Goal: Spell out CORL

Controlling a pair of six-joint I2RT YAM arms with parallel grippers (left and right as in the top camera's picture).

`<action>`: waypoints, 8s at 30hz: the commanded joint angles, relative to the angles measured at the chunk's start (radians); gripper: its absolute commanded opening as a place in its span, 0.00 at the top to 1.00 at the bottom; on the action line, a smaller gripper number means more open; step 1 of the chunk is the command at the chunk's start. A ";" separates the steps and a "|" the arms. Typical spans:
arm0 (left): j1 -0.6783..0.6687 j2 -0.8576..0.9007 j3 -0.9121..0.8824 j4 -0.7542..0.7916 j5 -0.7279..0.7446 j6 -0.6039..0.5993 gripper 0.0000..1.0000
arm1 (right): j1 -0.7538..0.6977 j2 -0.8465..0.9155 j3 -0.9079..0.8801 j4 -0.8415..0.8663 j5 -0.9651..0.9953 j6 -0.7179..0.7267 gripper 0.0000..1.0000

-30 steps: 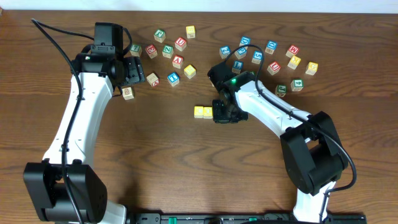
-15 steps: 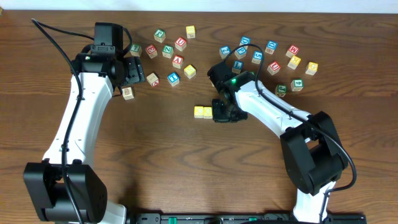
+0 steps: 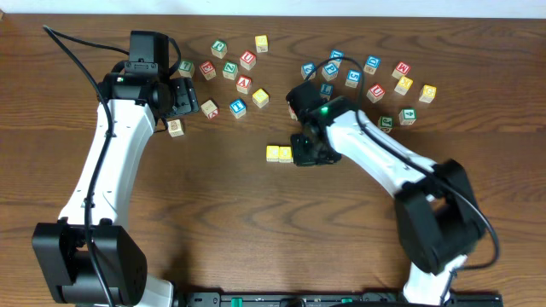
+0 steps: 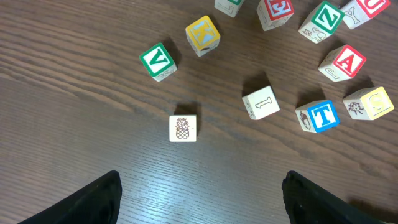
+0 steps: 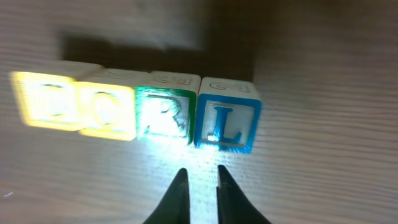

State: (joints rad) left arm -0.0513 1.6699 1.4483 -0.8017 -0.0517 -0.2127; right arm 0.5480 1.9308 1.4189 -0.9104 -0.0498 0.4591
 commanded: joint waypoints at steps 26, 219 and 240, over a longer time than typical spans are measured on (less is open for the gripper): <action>0.002 0.003 0.008 0.003 -0.010 -0.009 0.02 | -0.439 -0.353 0.028 -0.024 0.037 -0.143 0.24; 0.068 -1.664 -1.444 0.736 -0.043 0.291 0.02 | -0.529 -1.918 -1.413 0.839 0.084 -0.277 0.01; 0.068 -1.664 -1.444 0.736 -0.043 0.291 0.02 | -0.529 -1.918 -1.413 0.839 0.084 -0.277 0.01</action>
State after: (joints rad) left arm 0.0124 0.0109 0.0193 -0.0196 -0.0814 0.0608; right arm 0.0189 0.0174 0.0071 -0.0681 0.0368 0.1917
